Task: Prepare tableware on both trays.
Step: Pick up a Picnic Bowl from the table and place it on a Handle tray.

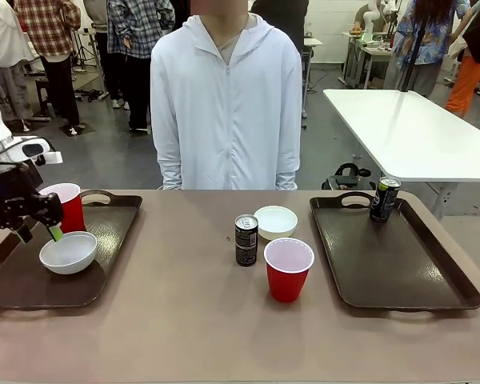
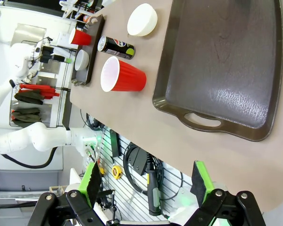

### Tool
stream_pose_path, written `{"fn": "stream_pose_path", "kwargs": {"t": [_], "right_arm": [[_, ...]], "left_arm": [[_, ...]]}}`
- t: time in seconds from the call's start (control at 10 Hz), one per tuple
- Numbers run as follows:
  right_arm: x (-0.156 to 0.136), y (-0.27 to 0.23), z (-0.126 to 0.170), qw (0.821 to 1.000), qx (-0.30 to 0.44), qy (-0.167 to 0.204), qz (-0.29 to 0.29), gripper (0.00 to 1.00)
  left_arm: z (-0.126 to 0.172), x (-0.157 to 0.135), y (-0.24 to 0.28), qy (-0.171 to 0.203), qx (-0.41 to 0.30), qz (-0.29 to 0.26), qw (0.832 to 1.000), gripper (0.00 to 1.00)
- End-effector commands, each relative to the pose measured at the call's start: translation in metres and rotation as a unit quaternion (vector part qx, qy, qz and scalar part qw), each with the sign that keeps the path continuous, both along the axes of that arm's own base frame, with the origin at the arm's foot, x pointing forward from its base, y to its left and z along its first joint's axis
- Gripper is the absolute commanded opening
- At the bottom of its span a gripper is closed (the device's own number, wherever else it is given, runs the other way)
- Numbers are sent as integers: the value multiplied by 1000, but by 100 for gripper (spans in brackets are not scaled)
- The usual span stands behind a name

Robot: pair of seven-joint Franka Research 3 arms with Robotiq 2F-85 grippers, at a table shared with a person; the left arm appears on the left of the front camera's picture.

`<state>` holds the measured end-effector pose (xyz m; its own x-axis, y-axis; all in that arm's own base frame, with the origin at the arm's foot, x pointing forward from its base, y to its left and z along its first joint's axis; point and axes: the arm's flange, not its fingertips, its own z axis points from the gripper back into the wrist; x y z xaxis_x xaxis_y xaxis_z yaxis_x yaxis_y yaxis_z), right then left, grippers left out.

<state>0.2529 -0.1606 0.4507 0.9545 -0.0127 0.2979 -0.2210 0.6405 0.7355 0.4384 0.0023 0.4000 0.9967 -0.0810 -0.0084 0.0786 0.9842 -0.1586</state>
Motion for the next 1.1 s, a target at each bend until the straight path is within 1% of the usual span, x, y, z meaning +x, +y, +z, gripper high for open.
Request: {"fn": "stream_pose_path", "kwargs": {"t": [0.0,0.2,0.3,0.4,0.5,0.6,0.7,1.0], "right_arm": [[0,0,0,1000,1,0,1,100],[0,0,0,1000,1,0,1,100],[0,0,0,1000,1,0,1,100],[0,0,0,1000,1,0,1,100],[0,0,0,1000,1,0,1,100],[0,0,0,1000,1,0,1,100],[0,0,0,1000,1,0,1,100],[0,0,0,1000,1,0,1,100]], "left_arm": [[22,-19,-6,-1,-5,-32,999,74],[46,-27,-16,-11,10,-57,998,94],[56,-29,-20,-20,20,-66,997,100],[64,-31,-22,-27,33,-78,996,100],[67,-30,-21,-20,45,-83,995,100],[70,-30,-17,-22,41,-78,996,100],[66,-30,-26,-24,29,-67,997,100],[66,-30,-26,-24,29,-67,997,100]]}}
